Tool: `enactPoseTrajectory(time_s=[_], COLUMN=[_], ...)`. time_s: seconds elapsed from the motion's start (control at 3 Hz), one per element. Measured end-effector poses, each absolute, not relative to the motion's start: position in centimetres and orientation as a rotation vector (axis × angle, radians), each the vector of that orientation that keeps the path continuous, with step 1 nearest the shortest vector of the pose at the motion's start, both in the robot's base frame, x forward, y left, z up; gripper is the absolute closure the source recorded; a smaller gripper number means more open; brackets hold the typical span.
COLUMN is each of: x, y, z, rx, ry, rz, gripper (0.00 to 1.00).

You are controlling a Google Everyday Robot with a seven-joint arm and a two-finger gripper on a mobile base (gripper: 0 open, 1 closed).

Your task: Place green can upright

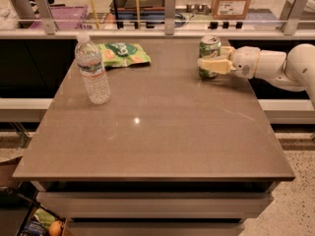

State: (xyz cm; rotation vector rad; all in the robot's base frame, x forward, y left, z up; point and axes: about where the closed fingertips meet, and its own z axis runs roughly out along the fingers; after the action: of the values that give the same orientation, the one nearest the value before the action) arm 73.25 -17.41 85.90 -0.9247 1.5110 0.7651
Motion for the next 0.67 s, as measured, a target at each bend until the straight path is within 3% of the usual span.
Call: enactPoseTrajectory(time_s=[0.33,0.67], x=[73.25,73.25], y=[-17.41,-17.40], z=[86.14,86.14], rx=[-0.925,-0.925], ry=[1.511,1.511], rz=[0.765,0.765], gripper=[1.00,0.84])
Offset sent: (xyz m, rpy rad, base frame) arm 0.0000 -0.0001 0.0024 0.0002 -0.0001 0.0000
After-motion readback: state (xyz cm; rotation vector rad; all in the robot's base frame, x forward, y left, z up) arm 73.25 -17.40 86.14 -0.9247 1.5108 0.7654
